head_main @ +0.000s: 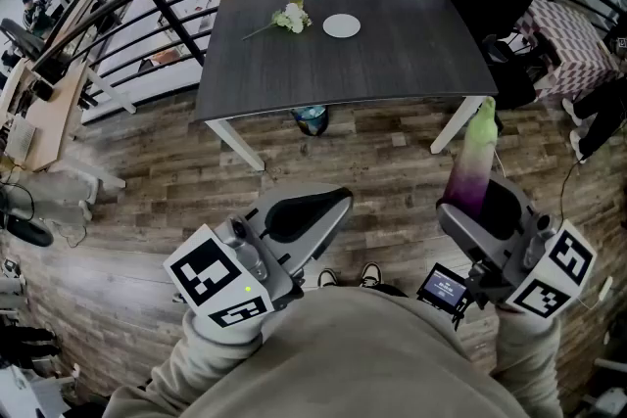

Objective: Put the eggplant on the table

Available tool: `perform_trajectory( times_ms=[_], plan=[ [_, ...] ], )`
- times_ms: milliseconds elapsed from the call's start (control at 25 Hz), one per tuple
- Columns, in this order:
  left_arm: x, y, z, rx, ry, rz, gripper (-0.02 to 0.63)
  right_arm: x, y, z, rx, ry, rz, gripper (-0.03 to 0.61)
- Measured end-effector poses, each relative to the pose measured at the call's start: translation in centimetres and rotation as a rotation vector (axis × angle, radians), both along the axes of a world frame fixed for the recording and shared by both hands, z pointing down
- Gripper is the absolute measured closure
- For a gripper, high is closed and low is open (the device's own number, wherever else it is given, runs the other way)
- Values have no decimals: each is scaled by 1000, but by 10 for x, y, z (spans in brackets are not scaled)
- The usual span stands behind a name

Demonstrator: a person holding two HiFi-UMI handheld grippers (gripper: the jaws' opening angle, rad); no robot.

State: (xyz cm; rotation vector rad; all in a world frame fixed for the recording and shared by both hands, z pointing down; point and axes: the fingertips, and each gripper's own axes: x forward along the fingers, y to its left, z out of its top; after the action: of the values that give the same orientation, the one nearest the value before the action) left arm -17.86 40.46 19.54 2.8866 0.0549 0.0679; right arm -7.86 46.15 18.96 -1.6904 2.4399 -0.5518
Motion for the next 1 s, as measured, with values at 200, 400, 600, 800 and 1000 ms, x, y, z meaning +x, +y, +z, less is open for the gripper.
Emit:
perform_trajectory(
  times_ms=[200, 400, 600, 800, 1000],
  plan=[
    [-4, -4, 3, 10, -4, 1, 609, -5, -4, -1, 4, 9, -7, 347],
    [-5, -9, 3, 8, -5, -12, 609, -1, -8, 0, -7, -18, 7, 347],
    [4, -9, 4, 6, -5, -17, 609, 7, -9, -2, -3, -23, 3, 347],
    [16, -11, 2, 7, 25, -19, 609, 17, -12, 2, -4, -35, -9, 347],
    [42, -15, -1, 19, 23, -32, 609, 42, -14, 4, -4, -50, -18, 347]
  ],
)
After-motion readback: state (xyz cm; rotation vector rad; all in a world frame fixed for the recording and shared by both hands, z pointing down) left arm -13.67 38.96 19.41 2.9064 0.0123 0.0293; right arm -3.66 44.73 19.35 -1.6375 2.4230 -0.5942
